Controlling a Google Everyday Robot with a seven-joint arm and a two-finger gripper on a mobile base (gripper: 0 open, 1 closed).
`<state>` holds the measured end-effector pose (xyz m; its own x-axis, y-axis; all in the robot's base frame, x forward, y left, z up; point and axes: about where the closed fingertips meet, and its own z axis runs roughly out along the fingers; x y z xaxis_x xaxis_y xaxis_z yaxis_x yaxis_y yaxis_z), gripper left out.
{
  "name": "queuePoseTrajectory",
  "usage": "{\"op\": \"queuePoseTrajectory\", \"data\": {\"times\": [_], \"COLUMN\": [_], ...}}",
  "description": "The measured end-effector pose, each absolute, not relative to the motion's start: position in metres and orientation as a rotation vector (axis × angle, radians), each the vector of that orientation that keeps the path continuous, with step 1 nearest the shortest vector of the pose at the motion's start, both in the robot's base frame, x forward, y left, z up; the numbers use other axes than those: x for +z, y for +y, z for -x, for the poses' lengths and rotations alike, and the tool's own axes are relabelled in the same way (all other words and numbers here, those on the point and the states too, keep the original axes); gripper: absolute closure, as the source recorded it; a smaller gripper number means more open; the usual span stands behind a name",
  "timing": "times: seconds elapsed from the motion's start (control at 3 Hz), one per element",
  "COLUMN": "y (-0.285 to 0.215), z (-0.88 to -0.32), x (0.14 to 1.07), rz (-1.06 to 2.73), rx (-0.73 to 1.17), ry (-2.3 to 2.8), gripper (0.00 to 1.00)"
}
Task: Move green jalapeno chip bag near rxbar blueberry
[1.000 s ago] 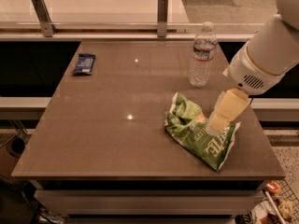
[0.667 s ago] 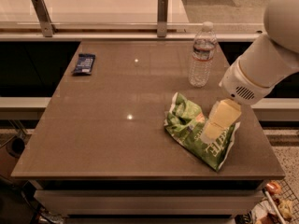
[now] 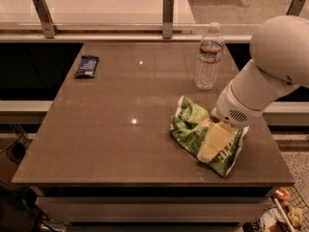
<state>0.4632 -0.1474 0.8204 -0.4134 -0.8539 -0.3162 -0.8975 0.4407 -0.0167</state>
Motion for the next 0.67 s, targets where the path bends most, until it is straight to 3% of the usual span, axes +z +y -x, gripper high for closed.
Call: {"op": "queuePoseTrajectory", "data": {"times": [0.67], "y": [-0.1465], "z": [-0.4623], "x": [0.8204], "rz": [1.515], "rx": [0.222], "ry": [2.417], "gripper": [0.64]}}
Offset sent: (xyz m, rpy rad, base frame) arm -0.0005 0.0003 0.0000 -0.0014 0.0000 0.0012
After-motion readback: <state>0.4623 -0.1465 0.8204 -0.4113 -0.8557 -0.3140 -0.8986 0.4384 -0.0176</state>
